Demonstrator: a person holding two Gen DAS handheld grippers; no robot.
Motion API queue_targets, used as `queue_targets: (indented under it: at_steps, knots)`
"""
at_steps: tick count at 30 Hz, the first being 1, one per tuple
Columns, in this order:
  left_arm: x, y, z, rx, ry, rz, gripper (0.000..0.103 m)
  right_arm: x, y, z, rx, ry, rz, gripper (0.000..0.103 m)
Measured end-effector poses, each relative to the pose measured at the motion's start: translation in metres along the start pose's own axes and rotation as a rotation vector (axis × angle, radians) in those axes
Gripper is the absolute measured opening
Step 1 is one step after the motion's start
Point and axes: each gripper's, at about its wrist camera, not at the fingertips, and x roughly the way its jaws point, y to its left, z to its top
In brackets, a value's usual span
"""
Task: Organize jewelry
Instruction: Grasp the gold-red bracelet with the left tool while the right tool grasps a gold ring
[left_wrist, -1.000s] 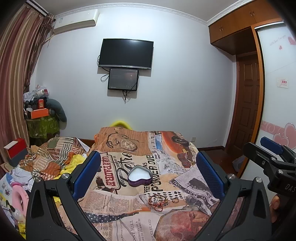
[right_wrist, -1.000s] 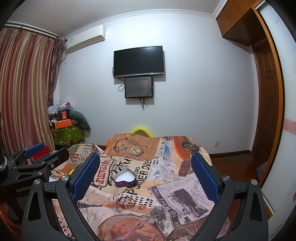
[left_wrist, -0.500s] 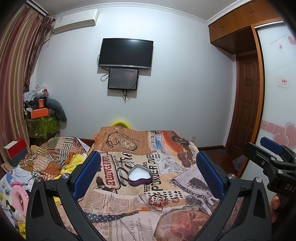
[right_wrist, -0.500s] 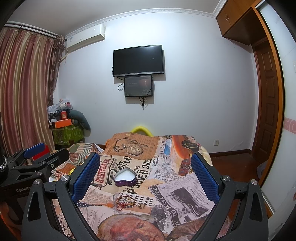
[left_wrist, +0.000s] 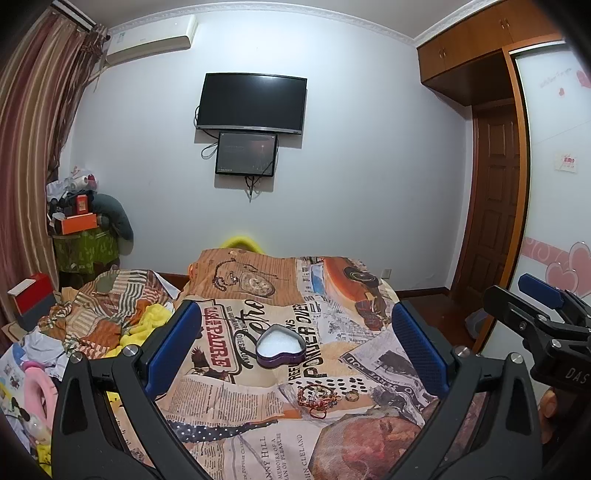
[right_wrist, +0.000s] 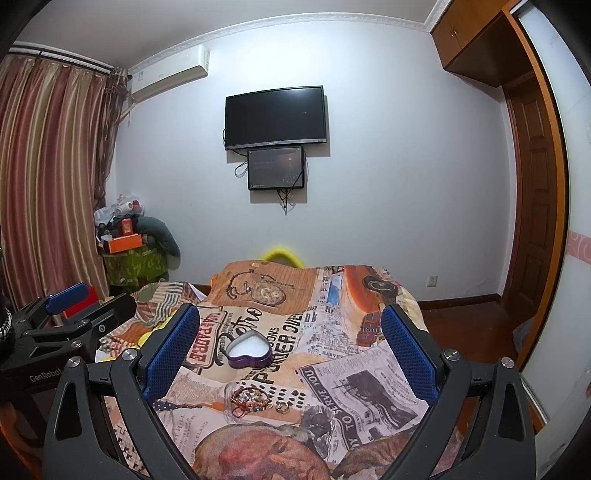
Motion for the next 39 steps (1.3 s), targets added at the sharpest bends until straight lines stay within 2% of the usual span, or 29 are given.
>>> queue_targets:
  at_steps: [6, 12, 26, 31, 35, 39]
  knots:
    - [0.012, 0.003, -0.004, 0.000, 0.028, 0.006, 0.103, 0.011, -0.003, -0.003, 0.005, 0.032, -0.003, 0.098]
    - [0.035, 0.013, -0.013, -0.007, 0.094, 0.014, 0.103, 0.031, -0.008, -0.011, 0.013, 0.090, -0.012, 0.098]
    - [0.119, 0.027, -0.059, -0.027, 0.313, 0.033, 0.103, 0.101, -0.026, -0.052, 0.014, 0.328, -0.048, 0.098]
    - [0.147, 0.036, -0.081, -0.041, 0.394, 0.045, 0.093, 0.123, -0.034, -0.072, 0.011, 0.408, -0.045, 0.098]
    - [0.166, 0.043, -0.100, -0.065, 0.489, 0.030, 0.084, 0.135, -0.036, -0.084, 0.008, 0.456, -0.035, 0.098]
    - [0.177, 0.044, -0.117, -0.076, 0.556, 0.010, 0.070, 0.146, -0.036, -0.096, 0.011, 0.503, -0.010, 0.098]
